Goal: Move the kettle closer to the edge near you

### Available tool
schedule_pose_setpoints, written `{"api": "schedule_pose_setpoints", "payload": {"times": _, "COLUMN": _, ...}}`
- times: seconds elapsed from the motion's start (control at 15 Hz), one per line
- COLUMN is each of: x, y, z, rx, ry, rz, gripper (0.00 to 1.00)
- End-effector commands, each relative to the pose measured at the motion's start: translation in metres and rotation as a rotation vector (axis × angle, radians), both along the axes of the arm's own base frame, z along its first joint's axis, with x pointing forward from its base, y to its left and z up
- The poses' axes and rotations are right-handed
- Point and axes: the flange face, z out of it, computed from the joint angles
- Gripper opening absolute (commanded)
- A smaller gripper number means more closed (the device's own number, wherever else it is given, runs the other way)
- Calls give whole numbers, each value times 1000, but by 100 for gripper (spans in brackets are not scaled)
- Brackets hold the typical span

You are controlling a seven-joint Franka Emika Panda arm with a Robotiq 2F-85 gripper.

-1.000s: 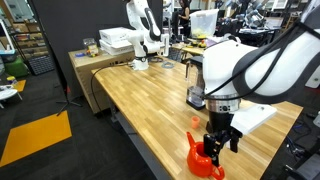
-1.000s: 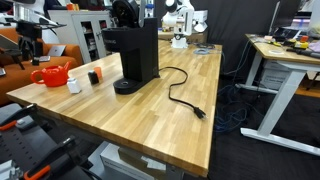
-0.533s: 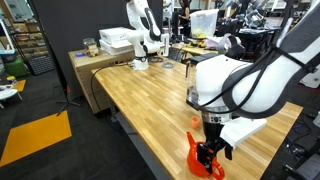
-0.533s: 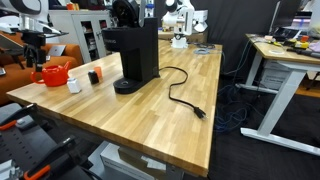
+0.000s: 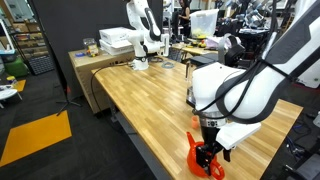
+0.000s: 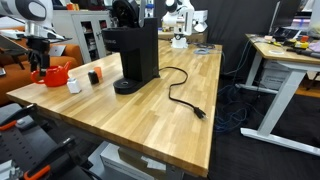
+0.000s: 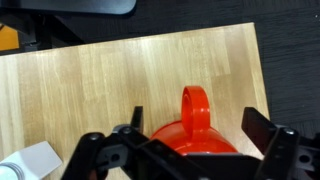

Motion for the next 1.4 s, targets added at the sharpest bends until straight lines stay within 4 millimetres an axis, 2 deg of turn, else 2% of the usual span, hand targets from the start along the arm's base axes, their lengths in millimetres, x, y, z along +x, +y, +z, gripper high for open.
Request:
{"api": "schedule_pose_setpoints", "payload": {"times": 0.0, "x": 0, "y": 8, "z": -7, "rx": -12, "ry": 2, "rz": -2, "gripper": 90}}
{"api": "schedule_pose_setpoints", "payload": {"times": 0.07, "x": 0, "y": 9, "z": -9, "rx": -11, "ry": 6, "rz": 0, "gripper": 74}}
{"api": "schedule_pose_setpoints", "payload": {"times": 0.73, "x": -2, "y": 12, "z": -12, "rx": -13, "ry": 7, "rz": -1, "gripper": 4}}
{"api": "schedule_pose_setpoints", "payload": {"times": 0.87, "x": -1, "y": 11, "z": -12, "rx": -16, "ry": 2, "rz": -5, "gripper": 0}}
{"api": "schedule_pose_setpoints", "payload": {"times": 0.93, "x": -1, "y": 10, "z": -12, "rx": -15, "ry": 2, "rz": -6, "gripper": 4}}
{"api": "schedule_pose_setpoints", "payload": {"times": 1.33, "x": 0, "y": 4, "z": -12, "rx": -26, "ry": -6, "rz": -4, "gripper": 4}}
